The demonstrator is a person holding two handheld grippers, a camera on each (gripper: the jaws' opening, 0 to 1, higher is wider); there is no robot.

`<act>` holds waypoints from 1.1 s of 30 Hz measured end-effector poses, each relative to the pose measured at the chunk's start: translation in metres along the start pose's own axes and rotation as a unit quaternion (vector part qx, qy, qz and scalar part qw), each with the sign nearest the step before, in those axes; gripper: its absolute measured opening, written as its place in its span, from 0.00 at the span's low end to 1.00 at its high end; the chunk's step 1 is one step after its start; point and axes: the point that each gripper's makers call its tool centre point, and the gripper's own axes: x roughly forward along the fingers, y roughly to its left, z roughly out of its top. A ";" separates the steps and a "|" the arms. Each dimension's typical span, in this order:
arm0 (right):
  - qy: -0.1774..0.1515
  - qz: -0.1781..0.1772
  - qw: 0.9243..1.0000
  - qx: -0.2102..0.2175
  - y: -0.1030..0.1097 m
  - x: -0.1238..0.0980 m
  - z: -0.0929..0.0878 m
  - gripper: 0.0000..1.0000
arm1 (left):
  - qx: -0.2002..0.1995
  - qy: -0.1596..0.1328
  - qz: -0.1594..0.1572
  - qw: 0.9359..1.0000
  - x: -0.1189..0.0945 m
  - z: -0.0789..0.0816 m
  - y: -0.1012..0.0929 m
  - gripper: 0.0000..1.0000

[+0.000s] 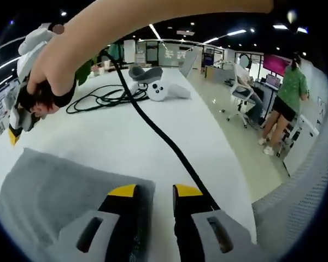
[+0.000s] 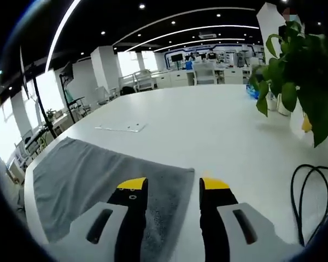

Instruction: Fold the towel on the table until its edges align and the towel forms a compact rectangular stack.

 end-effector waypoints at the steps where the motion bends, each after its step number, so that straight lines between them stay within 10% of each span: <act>1: 0.000 0.001 1.000 0.001 -0.001 0.000 -0.001 0.37 | 0.005 0.000 0.005 1.000 0.001 0.000 0.001 0.23; 12: 0.011 -0.003 1.000 0.008 -0.008 0.006 -0.014 0.36 | 0.003 -0.004 0.038 0.999 0.003 0.002 0.014 0.05; 33: 0.018 -0.037 0.999 -0.032 -0.020 0.039 -0.004 0.25 | -0.004 -0.006 0.025 1.000 0.003 0.002 0.012 0.03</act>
